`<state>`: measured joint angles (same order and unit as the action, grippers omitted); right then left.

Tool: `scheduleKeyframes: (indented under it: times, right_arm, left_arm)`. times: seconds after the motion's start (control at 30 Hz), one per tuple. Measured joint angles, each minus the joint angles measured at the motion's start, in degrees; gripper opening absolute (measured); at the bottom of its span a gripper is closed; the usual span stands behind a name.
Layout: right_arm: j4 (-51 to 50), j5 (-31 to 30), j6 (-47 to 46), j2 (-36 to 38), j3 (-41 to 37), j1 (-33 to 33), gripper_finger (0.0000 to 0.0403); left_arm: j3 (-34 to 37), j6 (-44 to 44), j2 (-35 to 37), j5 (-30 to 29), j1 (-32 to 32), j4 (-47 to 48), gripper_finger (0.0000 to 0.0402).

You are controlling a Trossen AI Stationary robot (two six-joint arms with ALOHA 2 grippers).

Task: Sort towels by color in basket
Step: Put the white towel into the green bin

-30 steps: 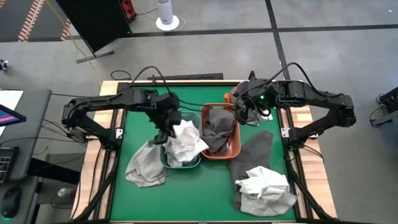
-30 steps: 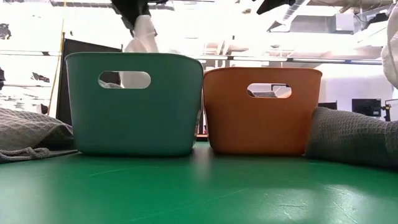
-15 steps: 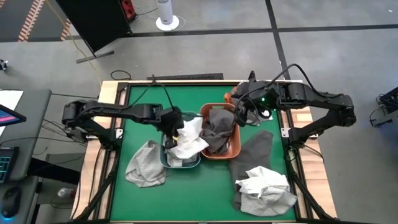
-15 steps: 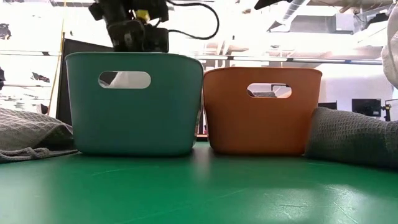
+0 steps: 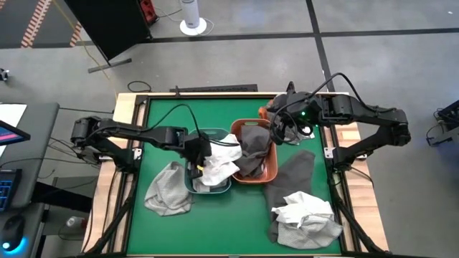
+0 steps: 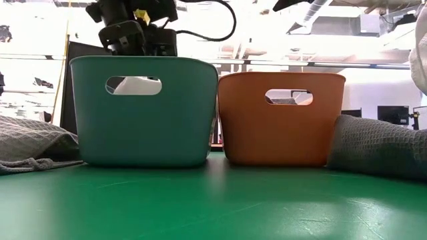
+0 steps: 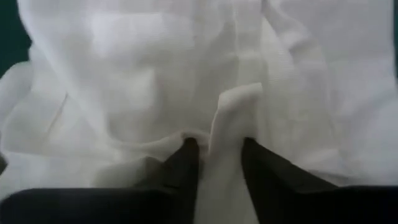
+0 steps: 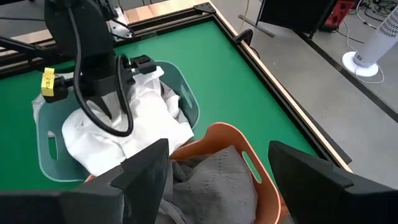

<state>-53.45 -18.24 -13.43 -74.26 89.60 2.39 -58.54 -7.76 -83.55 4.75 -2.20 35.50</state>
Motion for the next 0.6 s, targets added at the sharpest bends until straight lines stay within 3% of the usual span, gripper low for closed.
scheduleKeyframes:
  times: [0.27,0.47,0.6]
  right_arm:
    - [-0.05,0.02,0.34,0.02,0.0,0.0,0.0306]
    - [-0.83,0.02,0.32,0.0,0.0,0.0,0.0306]
    - [-3.83,0.04,-1.07,0.0,-0.02,0.0,0.0306]
  left_arm:
    - [-8.16,-0.88,0.02,-0.25,-0.02,10.29,0.021]
    - [-14.23,1.33,0.02,-1.63,-0.02,17.81,0.0229]
    - [-17.47,2.85,0.02,-1.75,-0.02,17.94,0.023]
